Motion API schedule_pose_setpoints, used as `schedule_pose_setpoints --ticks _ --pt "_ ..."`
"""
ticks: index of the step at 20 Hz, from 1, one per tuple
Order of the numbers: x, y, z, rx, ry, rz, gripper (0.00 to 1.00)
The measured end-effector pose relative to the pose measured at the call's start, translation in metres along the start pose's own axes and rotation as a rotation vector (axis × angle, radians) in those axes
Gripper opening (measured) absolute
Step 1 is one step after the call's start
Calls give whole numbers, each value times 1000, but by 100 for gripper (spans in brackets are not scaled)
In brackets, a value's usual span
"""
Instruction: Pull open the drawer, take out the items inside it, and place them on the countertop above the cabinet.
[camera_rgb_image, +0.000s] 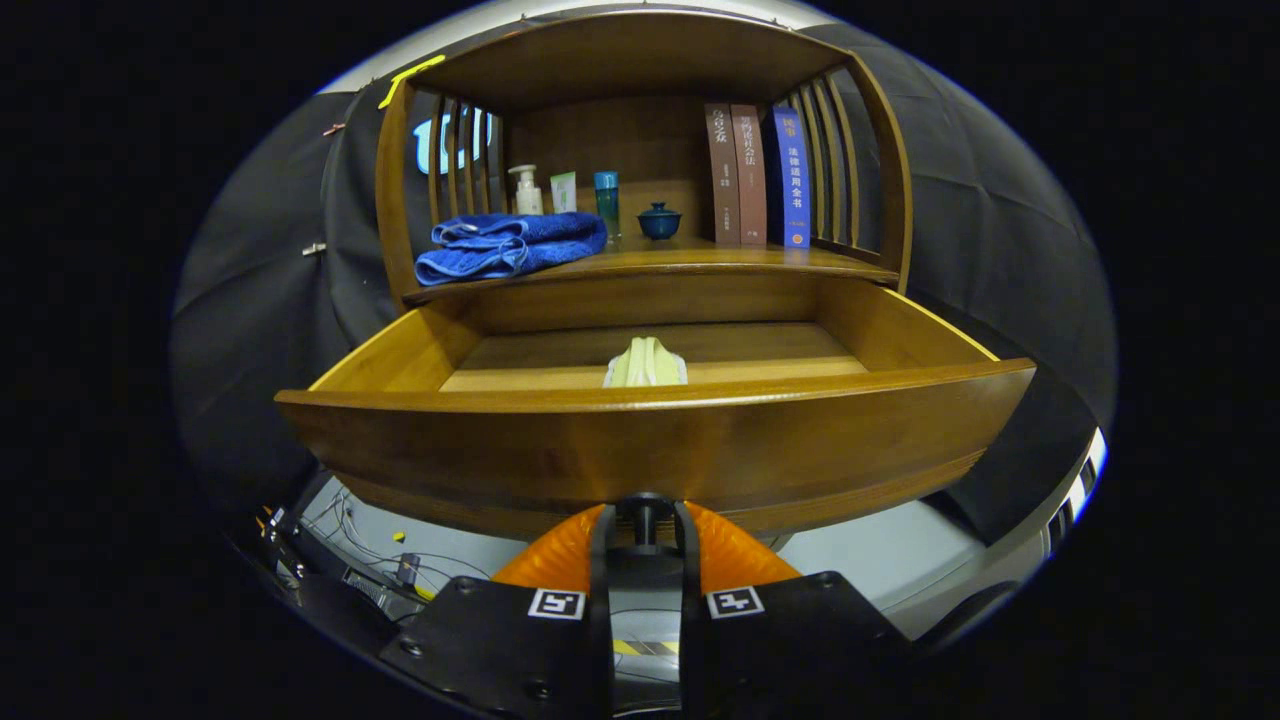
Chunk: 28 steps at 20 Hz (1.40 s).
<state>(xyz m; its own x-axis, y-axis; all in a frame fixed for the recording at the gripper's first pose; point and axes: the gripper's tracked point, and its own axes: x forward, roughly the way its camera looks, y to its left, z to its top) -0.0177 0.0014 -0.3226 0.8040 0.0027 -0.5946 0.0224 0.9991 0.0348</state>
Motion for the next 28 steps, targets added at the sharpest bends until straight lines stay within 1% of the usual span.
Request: schedule_pose_setpoints --ticks 4,5,7,8,10,12,14,16,18,20,22,26,28 --pt "0 -3 -3 0 2 0 29" --pt "0 -3 -3 5 4 0 33" --pt "-4 -4 -4 10 21 0 44" --pt "-8 -4 -4 9 25 -2 53" --pt "-24 -8 10 8 6 -15 75" --pt "-39 -10 39 -1 -36 -20 97" --pt "-51 -8 82 -7 -97 -13 100" --pt "-51 -6 122 6 -121 4 99" --pt "-39 -3 157 21 -121 24 99" --pt "-16 0 176 25 -95 39 99" --pt "13 2 177 31 -22 46 99" --pt "69 3 158 13 138 32 99" --pt "92 2 141 8 227 18 99"
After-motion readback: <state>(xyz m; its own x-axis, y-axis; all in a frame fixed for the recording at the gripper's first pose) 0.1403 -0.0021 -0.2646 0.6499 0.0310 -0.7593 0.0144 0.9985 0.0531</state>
